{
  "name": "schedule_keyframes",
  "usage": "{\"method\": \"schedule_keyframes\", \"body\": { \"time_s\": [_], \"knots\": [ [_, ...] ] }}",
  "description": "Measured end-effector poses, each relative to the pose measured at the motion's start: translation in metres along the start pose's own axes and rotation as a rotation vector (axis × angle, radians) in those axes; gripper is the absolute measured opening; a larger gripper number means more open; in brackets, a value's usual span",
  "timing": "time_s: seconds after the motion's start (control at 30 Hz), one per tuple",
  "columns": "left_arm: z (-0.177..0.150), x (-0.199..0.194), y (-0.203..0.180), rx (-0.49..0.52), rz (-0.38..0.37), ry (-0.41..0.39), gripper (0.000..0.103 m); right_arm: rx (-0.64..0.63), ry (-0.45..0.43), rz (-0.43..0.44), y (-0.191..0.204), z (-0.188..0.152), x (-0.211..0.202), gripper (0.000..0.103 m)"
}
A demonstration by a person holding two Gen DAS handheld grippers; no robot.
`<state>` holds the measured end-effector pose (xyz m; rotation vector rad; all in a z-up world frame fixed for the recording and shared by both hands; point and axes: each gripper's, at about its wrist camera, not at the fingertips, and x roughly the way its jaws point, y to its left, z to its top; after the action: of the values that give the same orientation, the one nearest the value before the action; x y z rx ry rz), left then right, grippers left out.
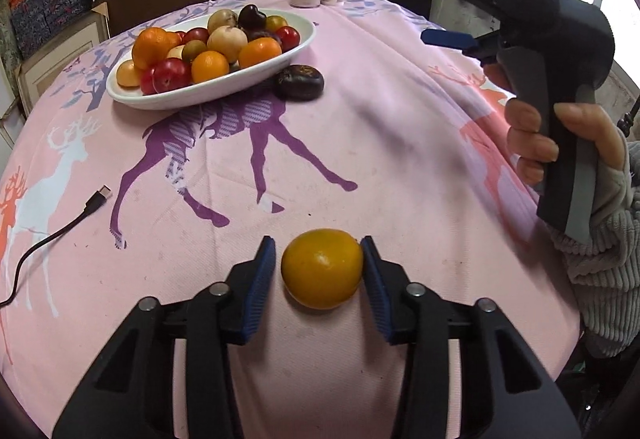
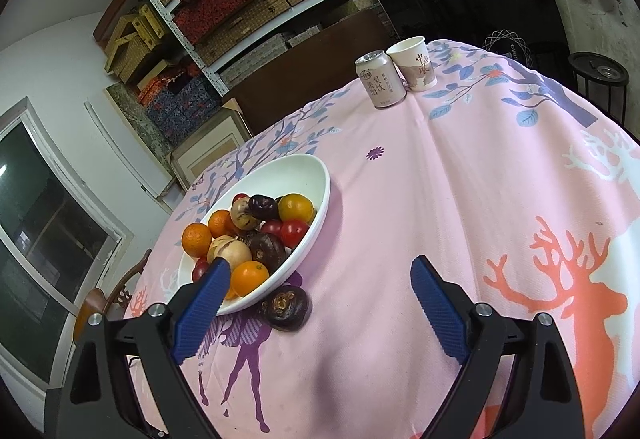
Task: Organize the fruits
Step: 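Grasp the last dark mangosteen with the right tool while the left tool holds the yellow fruit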
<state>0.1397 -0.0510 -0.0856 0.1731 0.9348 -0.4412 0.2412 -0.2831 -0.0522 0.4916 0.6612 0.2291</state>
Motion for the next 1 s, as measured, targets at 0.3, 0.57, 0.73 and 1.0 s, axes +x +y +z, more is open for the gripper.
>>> {"method": "schedule_keyframes", "body": {
  "time_s": [0.3, 0.57, 0.73, 1.0],
  "knots": [
    [0.002, -0.01, 0.031, -0.156, 0.033, -0.061, 0.038, -0.129, 0.09, -0.05, 0.018, -0.013, 0.019, 0.092],
    [0.003, -0.009, 0.033, -0.168, 0.019, -0.06, 0.038, -0.342, 0.163, -0.158, 0.05, -0.037, 0.04, 0.092],
    [0.003, -0.009, 0.034, -0.169, 0.007, -0.061, 0.038, -0.424, 0.222, -0.172, 0.066, -0.044, 0.058, 0.092],
    [0.003, -0.01, 0.034, -0.168, -0.009, -0.061, 0.038, -0.451, 0.269, -0.188, 0.08, -0.033, 0.08, 0.092]
  ]
}}
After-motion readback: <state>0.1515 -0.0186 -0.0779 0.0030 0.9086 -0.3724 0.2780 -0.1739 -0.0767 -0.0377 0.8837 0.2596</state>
